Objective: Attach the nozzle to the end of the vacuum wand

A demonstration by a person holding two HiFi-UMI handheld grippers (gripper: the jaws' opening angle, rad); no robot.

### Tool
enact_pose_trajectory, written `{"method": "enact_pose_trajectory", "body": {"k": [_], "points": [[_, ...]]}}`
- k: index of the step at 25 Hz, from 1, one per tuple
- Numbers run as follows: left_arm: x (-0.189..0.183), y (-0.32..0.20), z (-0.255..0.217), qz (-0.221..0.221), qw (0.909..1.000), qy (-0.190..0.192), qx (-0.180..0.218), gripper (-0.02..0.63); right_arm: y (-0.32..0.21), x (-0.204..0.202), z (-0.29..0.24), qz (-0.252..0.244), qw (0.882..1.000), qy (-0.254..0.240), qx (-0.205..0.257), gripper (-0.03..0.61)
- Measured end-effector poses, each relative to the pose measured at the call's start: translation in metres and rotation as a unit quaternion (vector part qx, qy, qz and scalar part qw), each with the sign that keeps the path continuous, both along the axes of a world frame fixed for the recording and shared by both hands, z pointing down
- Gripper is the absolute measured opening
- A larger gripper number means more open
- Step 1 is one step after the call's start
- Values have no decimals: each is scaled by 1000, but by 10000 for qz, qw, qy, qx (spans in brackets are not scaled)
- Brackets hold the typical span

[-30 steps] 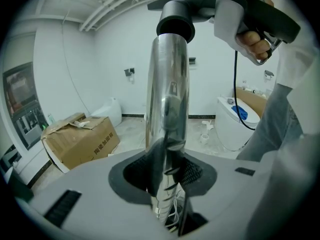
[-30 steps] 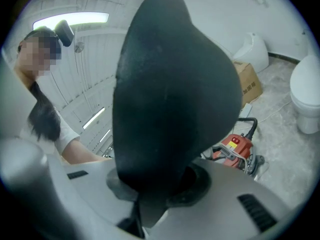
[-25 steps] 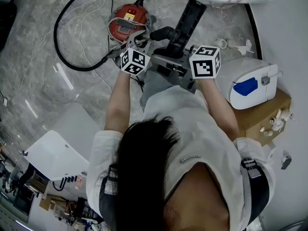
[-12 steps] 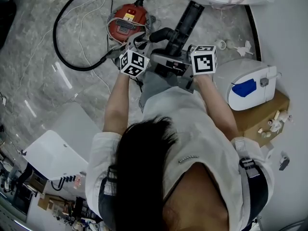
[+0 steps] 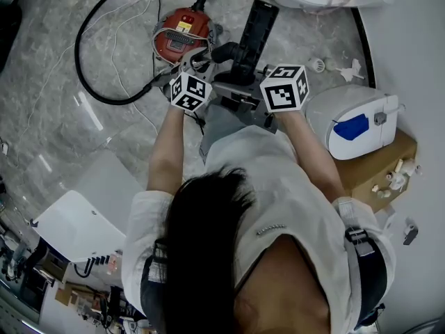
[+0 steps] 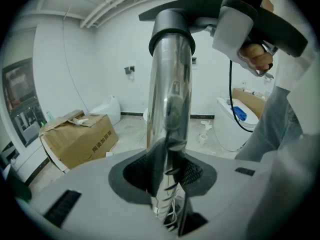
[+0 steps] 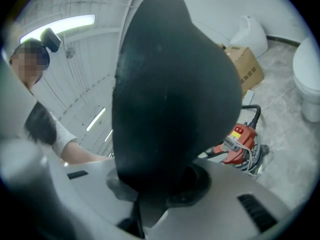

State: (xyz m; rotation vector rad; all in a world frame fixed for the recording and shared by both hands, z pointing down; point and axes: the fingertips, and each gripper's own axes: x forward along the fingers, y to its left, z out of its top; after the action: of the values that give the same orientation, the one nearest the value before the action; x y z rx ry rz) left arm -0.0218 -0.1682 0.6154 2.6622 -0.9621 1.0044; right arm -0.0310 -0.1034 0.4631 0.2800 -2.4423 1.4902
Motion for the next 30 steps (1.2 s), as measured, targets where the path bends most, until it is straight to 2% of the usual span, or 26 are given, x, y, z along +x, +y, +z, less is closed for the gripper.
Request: {"method": "enact_pose_trajectory", "body": {"k": [9, 14, 22, 30], "points": [[-2, 0, -2, 181, 9998, 4, -117, 118, 0, 1, 14, -521, 9903, 910, 913, 92], [-4, -1, -2, 232, 9997, -2, -111, 117, -3, 1, 18, -741, 9826, 1264, 1145, 92], [-3, -2, -1, 264, 9995, 79, -179, 117, -5, 3, 26, -485, 9766, 1289, 1651, 92], [-4, -3, 0, 319, 9993, 48, -210, 117, -6, 3, 31, -596, 9666, 1563, 1943, 92]]}}
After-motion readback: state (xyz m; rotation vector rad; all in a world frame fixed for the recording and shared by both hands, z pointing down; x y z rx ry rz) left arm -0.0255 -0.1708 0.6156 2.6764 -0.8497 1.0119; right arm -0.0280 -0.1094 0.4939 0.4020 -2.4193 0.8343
